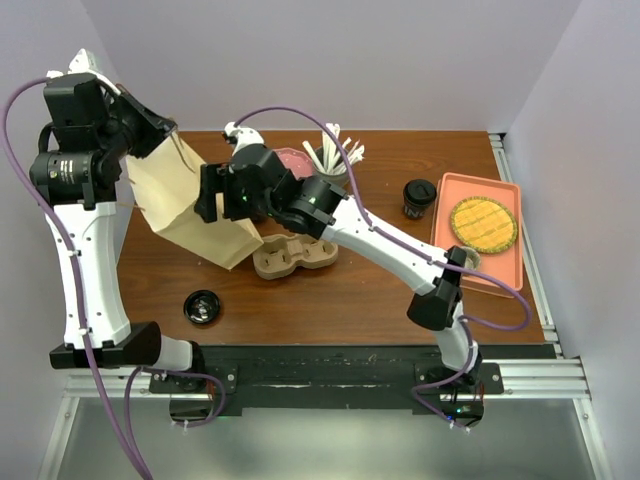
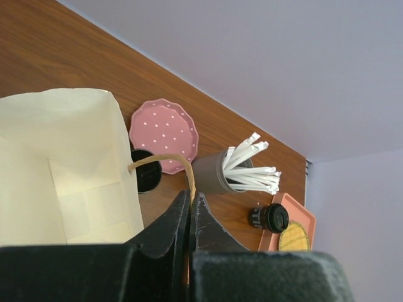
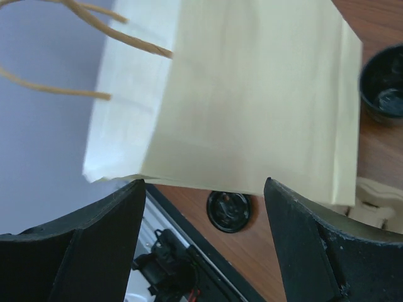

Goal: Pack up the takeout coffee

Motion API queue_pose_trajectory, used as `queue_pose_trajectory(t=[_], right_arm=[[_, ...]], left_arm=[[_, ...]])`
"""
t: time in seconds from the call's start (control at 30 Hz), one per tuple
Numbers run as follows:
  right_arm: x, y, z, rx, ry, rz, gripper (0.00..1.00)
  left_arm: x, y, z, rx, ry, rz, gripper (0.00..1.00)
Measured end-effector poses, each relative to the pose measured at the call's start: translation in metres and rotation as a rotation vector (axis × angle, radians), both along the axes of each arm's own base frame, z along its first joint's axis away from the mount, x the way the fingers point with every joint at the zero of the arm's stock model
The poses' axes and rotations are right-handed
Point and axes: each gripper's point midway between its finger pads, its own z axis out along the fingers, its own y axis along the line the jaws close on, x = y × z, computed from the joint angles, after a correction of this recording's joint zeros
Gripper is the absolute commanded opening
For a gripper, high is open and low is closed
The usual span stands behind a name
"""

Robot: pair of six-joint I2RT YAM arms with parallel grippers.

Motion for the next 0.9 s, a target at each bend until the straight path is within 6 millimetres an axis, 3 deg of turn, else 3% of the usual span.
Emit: queue_pose_trajectory(t=[0.1,0.2,0.27,0.43,0.57,0.73,0.9], right_arm=[[0.002,-0.019,-0.012,-0.054,-0.002,-0.045,0.82],[-0.004,-0.065,-0.012,-0.111,-0.029,-0.106,0.83],[-0.009,-0.1,0.003,-0.114,-0.059,-0.147,0.83],[-0.025,-0.185,0.07,-0.001,-0.177,-0.259,0.86],[-0.036,-0.229,0.081,0.022,-0.213,-0.313,0.88],[-0.035,-0.241,0.062,-0.036,-0.216,-0.327,0.91],[-0.029,-0.24,0.048,-0.087,-0.204,-0.323,0.91]], left_arm=[[-0.001,-0.01,0.003,-0.004,-0.014,-0.063,0.0],[-0.004,-0.018,0.008,0.002,-0.035,-0.122,0.0],[-0.01,-0.024,0.012,0.001,-0.049,-0.161,0.0],[-0.037,-0.045,0.029,0.003,-0.113,-0.285,0.0],[-0.065,-0.07,0.04,0.022,-0.164,-0.419,0.0],[-0.097,-0.109,0.031,0.028,-0.147,-0.6,0.0],[-0.11,-0.116,0.02,0.026,-0.113,-0.663,0.0]])
